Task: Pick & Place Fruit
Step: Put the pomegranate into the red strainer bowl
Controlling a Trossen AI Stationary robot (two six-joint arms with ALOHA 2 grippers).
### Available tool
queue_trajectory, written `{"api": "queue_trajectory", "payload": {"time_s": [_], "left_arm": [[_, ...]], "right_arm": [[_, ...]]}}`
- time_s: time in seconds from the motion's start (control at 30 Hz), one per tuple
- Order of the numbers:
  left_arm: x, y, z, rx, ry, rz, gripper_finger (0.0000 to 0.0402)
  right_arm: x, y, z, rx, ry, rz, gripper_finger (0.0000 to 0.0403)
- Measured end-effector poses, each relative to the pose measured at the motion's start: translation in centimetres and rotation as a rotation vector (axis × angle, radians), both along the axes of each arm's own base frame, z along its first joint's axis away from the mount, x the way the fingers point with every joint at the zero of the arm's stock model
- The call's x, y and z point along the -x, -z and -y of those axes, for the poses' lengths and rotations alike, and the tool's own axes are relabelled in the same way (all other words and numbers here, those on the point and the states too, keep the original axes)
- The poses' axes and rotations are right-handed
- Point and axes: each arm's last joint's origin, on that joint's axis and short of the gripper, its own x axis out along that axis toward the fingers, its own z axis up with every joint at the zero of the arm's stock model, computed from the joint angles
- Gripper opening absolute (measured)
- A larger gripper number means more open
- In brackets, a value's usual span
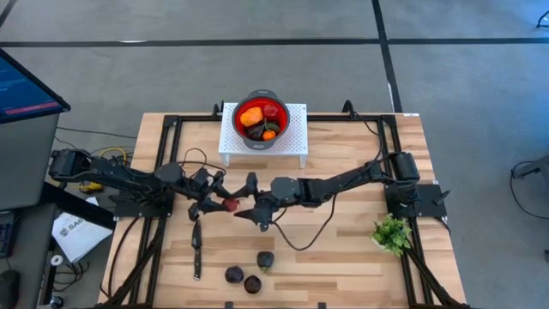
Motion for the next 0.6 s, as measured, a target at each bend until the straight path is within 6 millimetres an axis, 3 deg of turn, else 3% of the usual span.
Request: {"api": "queue_trajectory", "payload": {"time_s": [0.27,0.6], "left_arm": [[-0.1,-0.1,-0.3,0.006,-0.091,0.012,0.0182],[-0.1,-0.1,-0.3,0.007,-0.104,0.014,0.0182]], "right_arm": [[-0.1,0.0,0.4,-0.012,0.013,0.006,0.027],[-0.2,-0.1,1.3,-0.056,0.04,0.002,0.0186]]}}
